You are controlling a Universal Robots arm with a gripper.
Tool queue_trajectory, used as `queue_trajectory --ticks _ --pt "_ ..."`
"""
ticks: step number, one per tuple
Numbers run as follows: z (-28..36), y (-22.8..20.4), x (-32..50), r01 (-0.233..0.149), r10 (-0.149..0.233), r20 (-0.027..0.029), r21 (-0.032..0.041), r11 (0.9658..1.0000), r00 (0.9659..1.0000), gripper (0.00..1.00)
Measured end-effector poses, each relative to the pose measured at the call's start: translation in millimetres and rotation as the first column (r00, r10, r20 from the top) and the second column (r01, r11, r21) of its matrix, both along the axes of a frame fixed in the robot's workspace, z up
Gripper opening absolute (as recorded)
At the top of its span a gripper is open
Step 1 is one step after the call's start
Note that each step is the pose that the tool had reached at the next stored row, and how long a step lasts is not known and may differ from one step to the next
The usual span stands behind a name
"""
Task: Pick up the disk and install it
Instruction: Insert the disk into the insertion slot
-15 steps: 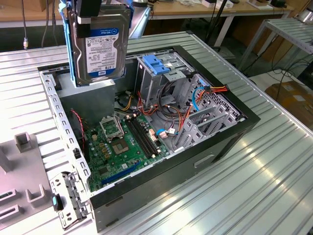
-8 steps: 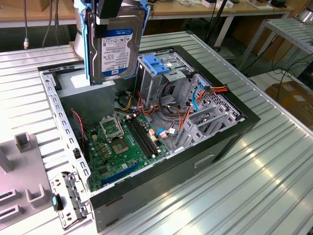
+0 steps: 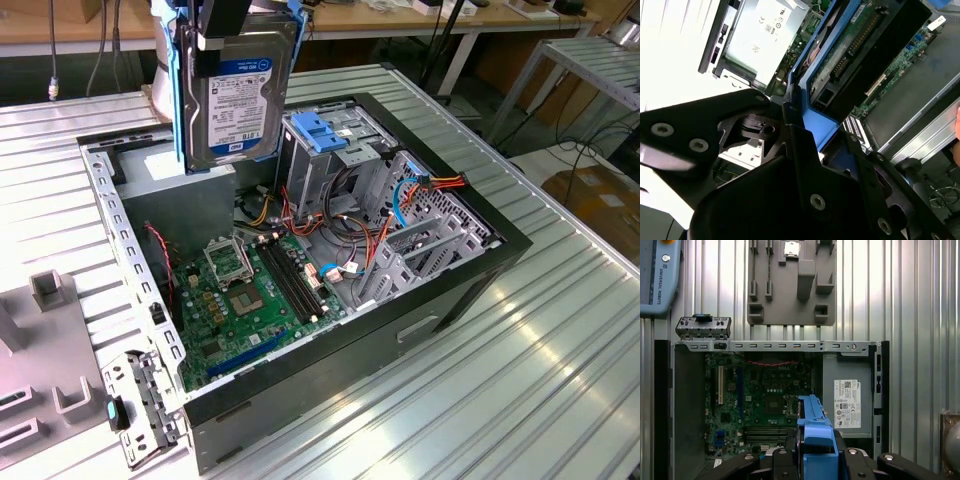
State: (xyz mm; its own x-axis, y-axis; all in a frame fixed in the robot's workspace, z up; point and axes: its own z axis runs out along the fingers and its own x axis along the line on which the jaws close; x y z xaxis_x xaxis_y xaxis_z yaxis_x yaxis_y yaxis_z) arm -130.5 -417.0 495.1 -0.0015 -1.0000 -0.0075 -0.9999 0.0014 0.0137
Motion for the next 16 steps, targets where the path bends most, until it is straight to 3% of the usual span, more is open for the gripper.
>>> queue_trajectory --ticks 6,16 --pt "0.0 -2.6 0.1 0.000 0.000 -0.0001 0.0000 1.0000 1.0000 0.37" --pt "0.0 -15.0 0.1 0.000 0.000 0.0000 0.0000 1.0000 1.0000 0.37"
